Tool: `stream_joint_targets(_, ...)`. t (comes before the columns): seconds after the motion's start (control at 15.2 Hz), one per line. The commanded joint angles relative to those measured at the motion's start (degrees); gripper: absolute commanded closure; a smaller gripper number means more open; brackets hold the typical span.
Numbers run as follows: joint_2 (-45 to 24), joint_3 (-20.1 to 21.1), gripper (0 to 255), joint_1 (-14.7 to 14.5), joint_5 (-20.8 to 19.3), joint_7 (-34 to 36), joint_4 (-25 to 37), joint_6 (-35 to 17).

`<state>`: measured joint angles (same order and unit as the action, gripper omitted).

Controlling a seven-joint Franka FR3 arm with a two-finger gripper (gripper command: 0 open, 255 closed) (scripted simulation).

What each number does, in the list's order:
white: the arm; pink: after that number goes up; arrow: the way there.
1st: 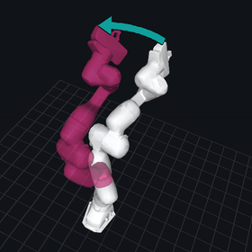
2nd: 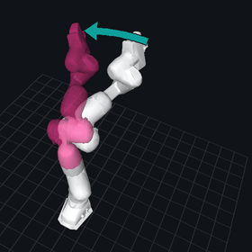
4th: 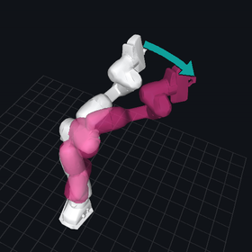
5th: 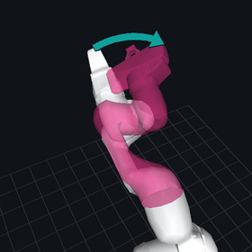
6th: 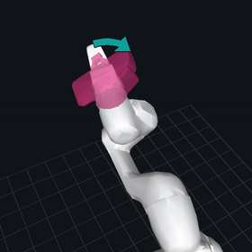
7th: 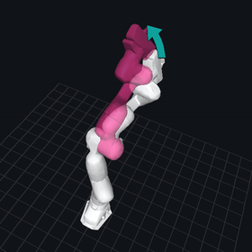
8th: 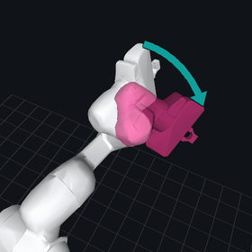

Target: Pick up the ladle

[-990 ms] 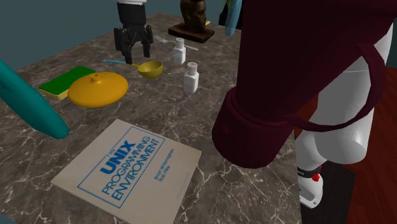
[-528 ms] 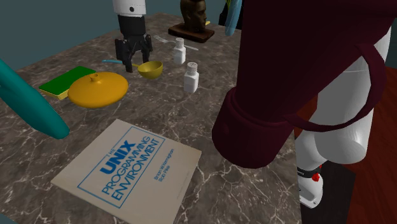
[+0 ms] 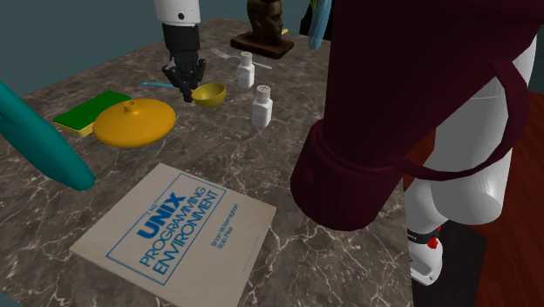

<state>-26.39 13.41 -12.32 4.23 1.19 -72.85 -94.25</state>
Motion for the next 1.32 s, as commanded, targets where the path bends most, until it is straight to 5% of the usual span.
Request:
stream_joint_targets(0.0, 0.0, 0.0, 255, 0.0, 0.0, 0.0, 0.0, 0.0)
stream_joint_targets(1.25, -4.2, 0.2, 255, -1.3, -0.8, 2.0, 18.4, 14.1)
